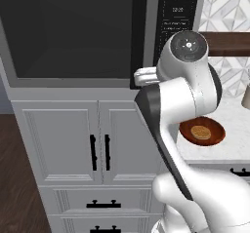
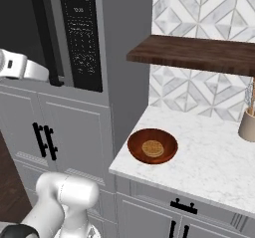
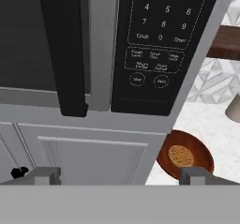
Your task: Open the microwave, place the bowl with waffle inside the microwave, then close the microwave door and turn it on.
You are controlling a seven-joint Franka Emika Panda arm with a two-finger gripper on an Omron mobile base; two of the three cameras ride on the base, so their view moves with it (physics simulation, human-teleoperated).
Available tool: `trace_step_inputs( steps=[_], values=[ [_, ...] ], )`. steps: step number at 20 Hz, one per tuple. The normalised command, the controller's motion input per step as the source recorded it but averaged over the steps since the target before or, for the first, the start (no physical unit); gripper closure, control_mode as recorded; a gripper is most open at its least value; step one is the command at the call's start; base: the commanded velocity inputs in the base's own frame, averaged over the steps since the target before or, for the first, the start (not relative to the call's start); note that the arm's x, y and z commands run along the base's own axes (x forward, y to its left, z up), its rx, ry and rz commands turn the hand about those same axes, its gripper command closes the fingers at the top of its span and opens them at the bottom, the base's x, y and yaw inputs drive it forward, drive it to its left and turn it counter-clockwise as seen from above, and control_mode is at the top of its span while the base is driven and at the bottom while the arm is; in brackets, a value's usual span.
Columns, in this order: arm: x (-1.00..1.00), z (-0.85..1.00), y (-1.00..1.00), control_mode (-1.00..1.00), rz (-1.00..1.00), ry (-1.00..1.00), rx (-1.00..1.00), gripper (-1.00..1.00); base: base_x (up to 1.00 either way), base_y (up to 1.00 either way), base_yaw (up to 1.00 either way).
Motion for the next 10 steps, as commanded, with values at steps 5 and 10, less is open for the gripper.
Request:
trace_step_inputs(
  steps=[5, 10],
  values=[
    [0.57, -0.04, 0.38, -1.0, -0.03, 0.0, 0.0, -1.0, 0.0, 0.0, 0.0],
    [0.67, -0.01, 0.1, -1.0, 0.0, -0.01, 0.0, -1.0, 0.0, 0.0, 0.0]
  ],
)
